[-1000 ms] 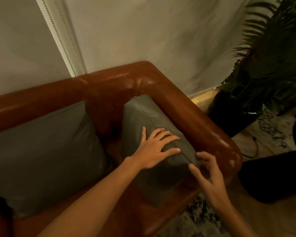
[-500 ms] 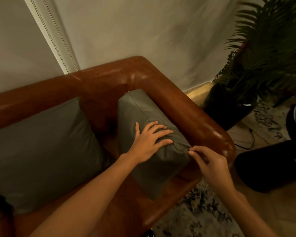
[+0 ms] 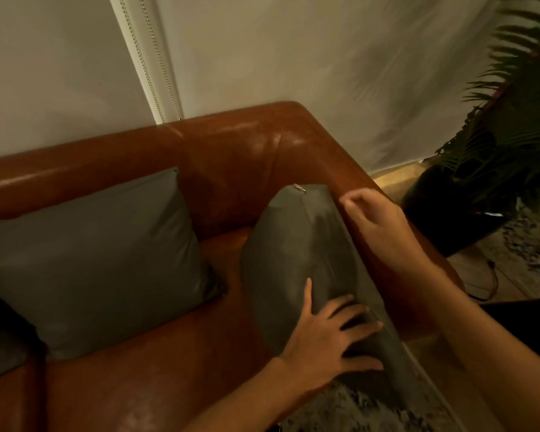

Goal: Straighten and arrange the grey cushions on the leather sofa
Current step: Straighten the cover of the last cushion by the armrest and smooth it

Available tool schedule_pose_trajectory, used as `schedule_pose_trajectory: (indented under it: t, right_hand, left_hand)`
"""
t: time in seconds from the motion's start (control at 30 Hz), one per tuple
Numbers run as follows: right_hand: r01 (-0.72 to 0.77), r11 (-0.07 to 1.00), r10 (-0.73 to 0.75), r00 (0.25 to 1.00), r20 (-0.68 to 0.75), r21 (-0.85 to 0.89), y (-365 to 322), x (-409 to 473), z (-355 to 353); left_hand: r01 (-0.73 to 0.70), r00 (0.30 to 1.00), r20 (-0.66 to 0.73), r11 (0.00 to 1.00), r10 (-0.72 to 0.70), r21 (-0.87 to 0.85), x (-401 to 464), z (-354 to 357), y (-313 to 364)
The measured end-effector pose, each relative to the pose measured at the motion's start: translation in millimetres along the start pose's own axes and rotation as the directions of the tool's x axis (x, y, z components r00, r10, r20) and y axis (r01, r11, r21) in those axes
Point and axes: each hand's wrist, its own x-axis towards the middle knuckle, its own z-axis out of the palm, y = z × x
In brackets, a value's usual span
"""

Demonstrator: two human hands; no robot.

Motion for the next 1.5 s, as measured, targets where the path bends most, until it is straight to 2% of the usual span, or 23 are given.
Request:
schedule_pose_trajectory:
  t: [0.1,0.2,0.27,0.33,0.4,0.47,0.5,0.6,0.67,0.83,1.0,1.07,1.13,1.23,1.33,1.43,1.5]
  right_hand:
    - [0.019,0.997,-0.008,0.99,0.139,-0.075,-8,59,17]
    - [-0.033,0.988,0.083,0.937,0.34,-0.152,-10,88,34]
    - [-0.113,0.982,0.163,0.915,0.37,-0.153,-11,97,41]
    - [-0.18,0.975,0.215,0.918,0.332,-0.133,-14,103,42]
    - [-0.173,0.976,0.207,0.927,0.313,-0.133,-16,107,42]
    - [-0.129,0.98,0.174,0.924,0.341,-0.151,-20,108,42]
    - [-0.113,0.979,0.169,0.913,0.372,-0.166,-23,108,43]
    - [-0.056,0.976,0.147,0.883,0.445,-0.211,-30,109,45]
    - [-0.024,0.977,0.117,0.889,0.442,-0.211,-31,108,48]
    - [0.043,0.983,0.029,0.923,0.383,-0.179,-39,109,46]
    - [0.024,1.0,-0.023,0.996,0.081,-0.012,-38,113,47]
    - [-0.019,0.996,0.023,0.998,-0.05,0.082,-31,112,54]
    - [-0.084,0.983,0.103,0.989,-0.109,0.164,-25,112,61]
    - [-0.194,0.944,0.232,0.966,-0.118,0.267,-22,116,64]
    - [-0.227,0.922,0.257,0.965,-0.055,0.313,-20,117,59]
    - [-0.237,0.968,0.226,0.966,0.124,0.083,-20,109,55]
    - [-0.171,0.985,0.172,0.98,0.098,-0.027,-18,107,56]
  left_hand:
    - [-0.041,0.999,-0.009,0.998,0.042,0.045,-8,5,1]
    - [-0.164,0.984,-0.08,0.986,0.162,-0.021,-11,-5,-12]
    - [-0.206,0.969,-0.149,0.978,0.199,-0.035,0,-24,-36]
    - [-0.079,0.956,-0.282,0.997,0.081,0.02,18,-45,-67]
    - [0.217,0.905,-0.373,0.976,-0.204,-0.008,38,-64,-98]
    - [0.462,0.823,-0.294,0.874,-0.485,-0.149,57,-81,-118]
    - [0.52,0.795,-0.214,0.819,-0.568,-0.243,65,-86,-125]
    - [0.569,0.77,0.044,0.654,-0.636,-0.498,81,-93,-137]
    - [0.583,0.765,0.123,0.599,-0.632,-0.548,82,-92,-140]
    - [0.591,0.755,0.111,0.596,-0.647,-0.544,77,-92,-144]
    - [0.515,0.775,0.061,0.573,-0.629,-0.637,79,-91,-137]
    - [0.507,0.782,0.049,0.588,-0.622,-0.631,83,-88,-131]
    - [0.518,0.779,0.052,0.594,-0.625,-0.615,87,-84,-129]
    - [0.534,0.785,0.074,0.611,-0.615,-0.585,92,-76,-131]
    - [0.554,0.775,0.084,0.611,-0.626,-0.565,94,-73,-136]
    - [0.58,0.768,0.128,0.597,-0.628,-0.554,96,-72,-140]
    - [0.58,0.777,0.154,0.597,-0.611,-0.554,95,-71,-139]
